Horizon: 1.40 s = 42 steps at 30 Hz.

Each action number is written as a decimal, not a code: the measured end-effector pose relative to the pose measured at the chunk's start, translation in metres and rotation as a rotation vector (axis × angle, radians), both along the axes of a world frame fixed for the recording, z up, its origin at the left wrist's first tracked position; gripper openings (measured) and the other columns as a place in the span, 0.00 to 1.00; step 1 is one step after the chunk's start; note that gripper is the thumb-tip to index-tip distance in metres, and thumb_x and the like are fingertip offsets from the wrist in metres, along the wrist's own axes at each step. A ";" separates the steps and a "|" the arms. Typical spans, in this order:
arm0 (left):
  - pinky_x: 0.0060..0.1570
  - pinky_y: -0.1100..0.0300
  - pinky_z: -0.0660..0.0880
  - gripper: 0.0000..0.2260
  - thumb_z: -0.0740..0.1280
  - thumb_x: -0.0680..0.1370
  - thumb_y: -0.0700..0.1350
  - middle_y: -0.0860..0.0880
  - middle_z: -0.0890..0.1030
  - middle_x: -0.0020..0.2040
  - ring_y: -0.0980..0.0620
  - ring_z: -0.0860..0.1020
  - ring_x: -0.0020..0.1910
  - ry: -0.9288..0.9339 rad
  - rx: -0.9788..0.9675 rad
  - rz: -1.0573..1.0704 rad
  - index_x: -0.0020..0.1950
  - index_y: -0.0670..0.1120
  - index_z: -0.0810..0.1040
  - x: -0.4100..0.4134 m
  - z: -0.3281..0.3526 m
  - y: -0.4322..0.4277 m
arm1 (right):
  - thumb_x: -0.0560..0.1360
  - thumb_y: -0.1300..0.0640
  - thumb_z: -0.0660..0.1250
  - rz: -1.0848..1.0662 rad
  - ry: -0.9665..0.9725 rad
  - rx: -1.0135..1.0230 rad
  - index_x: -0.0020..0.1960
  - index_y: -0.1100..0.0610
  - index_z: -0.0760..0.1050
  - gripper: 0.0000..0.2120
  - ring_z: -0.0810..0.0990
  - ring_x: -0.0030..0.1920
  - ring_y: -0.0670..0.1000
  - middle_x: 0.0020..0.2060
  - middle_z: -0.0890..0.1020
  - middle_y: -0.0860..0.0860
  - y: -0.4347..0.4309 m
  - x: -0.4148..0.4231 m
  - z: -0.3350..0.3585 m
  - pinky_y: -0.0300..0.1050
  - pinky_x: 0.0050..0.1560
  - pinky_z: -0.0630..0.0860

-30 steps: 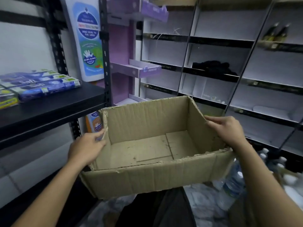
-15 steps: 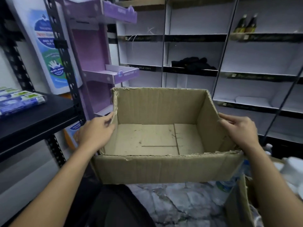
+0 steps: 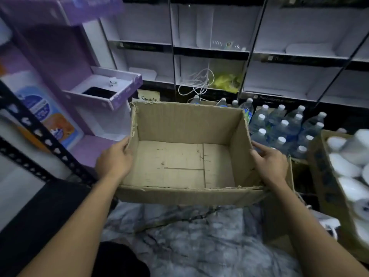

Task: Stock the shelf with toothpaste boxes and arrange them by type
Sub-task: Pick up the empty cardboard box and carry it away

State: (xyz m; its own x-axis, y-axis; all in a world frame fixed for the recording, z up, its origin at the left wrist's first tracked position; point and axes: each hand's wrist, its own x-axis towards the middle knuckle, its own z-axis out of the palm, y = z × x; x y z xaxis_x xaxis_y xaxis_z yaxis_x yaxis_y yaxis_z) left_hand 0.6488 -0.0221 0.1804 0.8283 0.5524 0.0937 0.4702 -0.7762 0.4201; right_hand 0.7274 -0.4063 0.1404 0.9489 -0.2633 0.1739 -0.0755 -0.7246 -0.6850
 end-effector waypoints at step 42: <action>0.61 0.51 0.75 0.33 0.68 0.75 0.39 0.40 0.79 0.64 0.38 0.78 0.59 0.051 -0.747 0.682 0.78 0.48 0.60 -0.075 -0.222 0.039 | 0.80 0.57 0.65 0.285 0.766 0.557 0.75 0.43 0.61 0.27 0.82 0.56 0.53 0.62 0.79 0.48 0.121 -0.062 -0.186 0.60 0.59 0.78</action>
